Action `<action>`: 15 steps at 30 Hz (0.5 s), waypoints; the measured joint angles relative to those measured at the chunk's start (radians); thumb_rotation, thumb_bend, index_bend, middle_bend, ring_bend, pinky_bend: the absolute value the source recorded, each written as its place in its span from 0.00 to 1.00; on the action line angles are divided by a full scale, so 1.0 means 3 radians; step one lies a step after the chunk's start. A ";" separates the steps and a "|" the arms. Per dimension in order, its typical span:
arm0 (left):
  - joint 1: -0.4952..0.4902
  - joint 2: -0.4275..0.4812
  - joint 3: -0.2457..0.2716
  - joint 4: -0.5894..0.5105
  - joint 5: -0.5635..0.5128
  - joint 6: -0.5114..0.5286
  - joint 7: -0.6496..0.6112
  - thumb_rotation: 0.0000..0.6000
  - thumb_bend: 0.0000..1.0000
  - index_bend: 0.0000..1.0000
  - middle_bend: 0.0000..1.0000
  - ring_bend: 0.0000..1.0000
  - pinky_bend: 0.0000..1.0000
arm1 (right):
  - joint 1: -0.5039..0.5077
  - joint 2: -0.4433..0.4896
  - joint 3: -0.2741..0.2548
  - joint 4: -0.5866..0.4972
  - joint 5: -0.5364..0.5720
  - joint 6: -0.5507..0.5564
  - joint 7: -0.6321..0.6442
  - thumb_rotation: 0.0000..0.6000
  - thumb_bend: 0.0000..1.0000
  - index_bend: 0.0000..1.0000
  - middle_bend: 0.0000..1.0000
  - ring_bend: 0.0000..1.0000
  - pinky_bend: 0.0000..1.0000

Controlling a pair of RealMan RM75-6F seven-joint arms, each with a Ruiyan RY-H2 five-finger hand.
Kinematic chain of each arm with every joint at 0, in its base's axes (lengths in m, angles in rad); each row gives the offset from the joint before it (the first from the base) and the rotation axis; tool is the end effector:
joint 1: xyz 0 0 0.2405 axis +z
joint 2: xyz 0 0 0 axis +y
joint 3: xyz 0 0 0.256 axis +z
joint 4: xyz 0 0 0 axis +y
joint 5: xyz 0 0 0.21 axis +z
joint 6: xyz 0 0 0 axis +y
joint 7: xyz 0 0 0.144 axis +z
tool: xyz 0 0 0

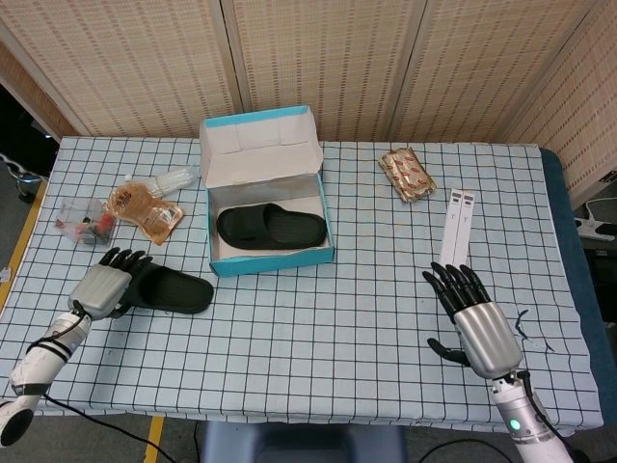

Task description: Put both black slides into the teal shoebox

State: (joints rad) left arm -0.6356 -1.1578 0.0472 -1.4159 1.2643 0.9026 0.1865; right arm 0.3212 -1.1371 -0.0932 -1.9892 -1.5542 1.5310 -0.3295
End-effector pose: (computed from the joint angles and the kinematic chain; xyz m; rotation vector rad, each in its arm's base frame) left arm -0.2871 0.3285 0.1050 -1.8916 -0.7750 -0.4748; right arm -0.1914 -0.1952 0.1210 1.6177 -0.8405 1.0899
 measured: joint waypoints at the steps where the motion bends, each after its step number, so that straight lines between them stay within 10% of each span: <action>1: 0.0016 -0.0056 0.0006 0.0075 -0.0041 -0.0019 0.0062 1.00 0.35 0.00 0.00 0.00 0.00 | -0.0029 0.0013 0.0001 -0.0006 -0.0022 0.0022 0.0041 1.00 0.06 0.00 0.00 0.00 0.00; 15: 0.0044 -0.0300 -0.0059 0.0407 -0.0188 -0.0251 0.0123 1.00 0.35 0.00 0.00 0.00 0.01 | -0.0144 0.0033 0.0096 -0.0017 -0.0044 -0.0191 0.0086 1.00 0.06 0.00 0.00 0.00 0.00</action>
State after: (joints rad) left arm -0.6225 -1.2477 0.0293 -1.2939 1.2077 0.8272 0.2235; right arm 0.2780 -1.1273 -0.0644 -1.9943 -1.5675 1.4737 -0.3038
